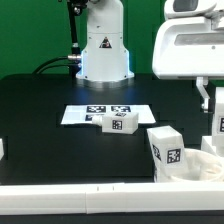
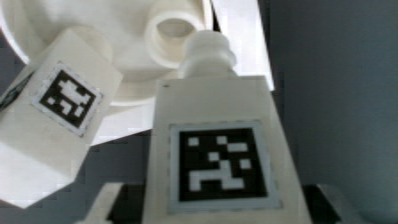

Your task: Assemble stool

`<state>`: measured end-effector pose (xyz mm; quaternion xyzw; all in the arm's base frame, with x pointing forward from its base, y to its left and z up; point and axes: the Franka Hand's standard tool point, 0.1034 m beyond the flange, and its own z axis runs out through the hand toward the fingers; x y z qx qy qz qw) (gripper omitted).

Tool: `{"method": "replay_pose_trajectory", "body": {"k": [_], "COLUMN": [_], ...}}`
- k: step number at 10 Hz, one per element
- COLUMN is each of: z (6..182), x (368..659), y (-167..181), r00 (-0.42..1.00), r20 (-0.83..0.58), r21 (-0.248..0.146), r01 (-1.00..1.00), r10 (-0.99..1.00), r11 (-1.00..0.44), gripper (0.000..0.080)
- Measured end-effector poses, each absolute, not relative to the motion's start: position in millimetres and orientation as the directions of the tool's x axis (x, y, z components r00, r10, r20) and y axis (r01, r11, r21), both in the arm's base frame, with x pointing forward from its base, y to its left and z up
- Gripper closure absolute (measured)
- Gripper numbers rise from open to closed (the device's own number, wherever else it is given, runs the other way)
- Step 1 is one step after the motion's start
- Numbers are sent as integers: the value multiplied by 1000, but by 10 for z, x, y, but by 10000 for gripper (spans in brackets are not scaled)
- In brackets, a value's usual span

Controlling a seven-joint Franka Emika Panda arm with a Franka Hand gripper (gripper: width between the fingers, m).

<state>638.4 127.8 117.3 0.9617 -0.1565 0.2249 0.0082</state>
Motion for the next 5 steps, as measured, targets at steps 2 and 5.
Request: {"method": "replay_pose_trajectory", "body": {"k": [2, 5], "z": [1162, 1085], "x": [6371, 6384], "y": [1306, 1262], "r00": [850, 851], "r20": [440, 457], "r21": [-52, -36], "r01": [-298, -272], "r10": [-290, -258], "r11": [-953, -962], "gripper": [465, 465]}}
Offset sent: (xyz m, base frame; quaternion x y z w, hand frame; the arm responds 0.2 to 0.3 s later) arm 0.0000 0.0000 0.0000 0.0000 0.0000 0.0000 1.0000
